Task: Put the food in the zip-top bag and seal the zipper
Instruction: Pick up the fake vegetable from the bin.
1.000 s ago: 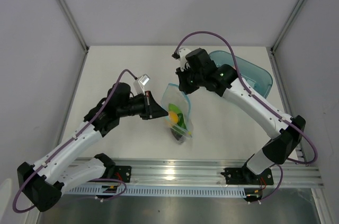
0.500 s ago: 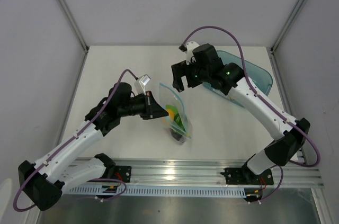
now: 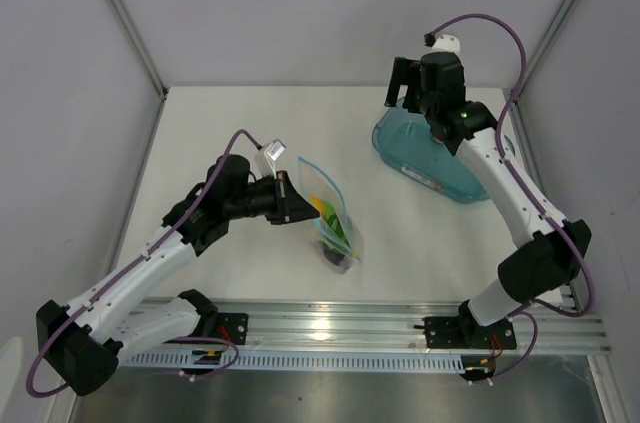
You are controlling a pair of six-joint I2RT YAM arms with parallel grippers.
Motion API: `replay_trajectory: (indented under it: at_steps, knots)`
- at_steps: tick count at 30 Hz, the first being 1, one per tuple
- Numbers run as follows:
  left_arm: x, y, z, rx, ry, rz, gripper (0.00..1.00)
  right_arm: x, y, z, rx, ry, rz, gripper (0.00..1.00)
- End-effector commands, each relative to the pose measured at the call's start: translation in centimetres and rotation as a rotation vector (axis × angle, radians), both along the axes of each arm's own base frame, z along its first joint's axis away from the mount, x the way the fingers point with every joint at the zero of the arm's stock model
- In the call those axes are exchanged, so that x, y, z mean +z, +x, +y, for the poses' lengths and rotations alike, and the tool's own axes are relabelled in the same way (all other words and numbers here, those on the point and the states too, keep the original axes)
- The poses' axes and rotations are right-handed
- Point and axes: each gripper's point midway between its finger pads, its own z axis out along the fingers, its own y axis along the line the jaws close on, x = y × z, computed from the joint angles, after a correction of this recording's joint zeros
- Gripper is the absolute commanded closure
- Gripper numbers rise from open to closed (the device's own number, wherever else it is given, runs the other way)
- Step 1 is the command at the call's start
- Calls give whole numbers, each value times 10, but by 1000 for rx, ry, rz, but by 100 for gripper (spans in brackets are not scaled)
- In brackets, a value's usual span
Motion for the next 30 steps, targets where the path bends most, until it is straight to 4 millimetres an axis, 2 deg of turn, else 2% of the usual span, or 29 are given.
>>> replay_trajectory:
  at_steps: [1, 3, 4, 6, 7, 9, 11, 21, 26, 30]
  knots:
    - [5, -2, -4, -28, -28, -18, 99, -40, 42, -53, -259, -23, 50, 1]
    - [6, -2, -6, -30, -33, -14, 99, -59, 55, -84, -364, -34, 82, 1]
    - [3, -1, -6, -29, -29, -8, 99, -79, 65, -91, -387, -53, 127, 1]
    - [3, -1, -5, -27, -27, -7, 99, -98, 75, -113, -437, -61, 168, 1]
    - [2, -1, -5, -27, -24, -5, 99, -116, 83, -117, -442, -79, 196, 1]
    - [1, -1, -5, -26, -20, -4, 100, -127, 94, -128, -450, -90, 196, 1]
    - [-1, 1, -6, -19, -19, -1, 99, -151, 102, -132, -437, -136, 230, 1]
    - [-12, 7, -14, -17, -52, 34, 99, -222, 120, -158, -452, -128, 334, 1]
    - [-7, 10, -18, -32, -55, 26, 99, -241, 130, -165, -448, -134, 345, 1]
    - [-8, 10, -18, -35, -44, 29, 100, -250, 141, -158, -416, -119, 331, 4]
